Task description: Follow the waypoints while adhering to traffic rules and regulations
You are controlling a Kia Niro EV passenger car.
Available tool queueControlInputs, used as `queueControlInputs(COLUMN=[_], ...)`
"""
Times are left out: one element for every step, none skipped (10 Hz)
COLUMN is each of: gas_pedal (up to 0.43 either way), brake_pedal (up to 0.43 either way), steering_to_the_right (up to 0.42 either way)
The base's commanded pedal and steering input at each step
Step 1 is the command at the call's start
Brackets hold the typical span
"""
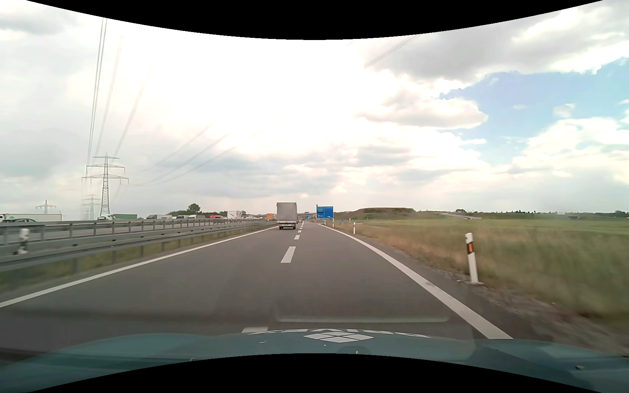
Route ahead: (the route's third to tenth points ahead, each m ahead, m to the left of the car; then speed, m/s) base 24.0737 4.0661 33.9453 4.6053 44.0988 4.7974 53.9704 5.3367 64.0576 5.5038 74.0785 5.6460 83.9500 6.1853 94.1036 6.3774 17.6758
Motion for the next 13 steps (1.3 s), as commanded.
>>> queueControlInputs(gas_pedal=[0.047,0.047,0.047,0.059,0.059,0.059,0.067,0.067,0.067,0.067,0.067,0.067,0.067], brake_pedal=[0.0,0.0,0.0,0.0,0.0,0.0,0.0,0.0,0.0,0.0,0.0,0.0,0.0], steering_to_the_right=[-0.007,-0.009,-0.009,-0.01,-0.01,-0.011,-0.012,-0.012,-0.012,-0.012,-0.012,-0.012,-0.012])
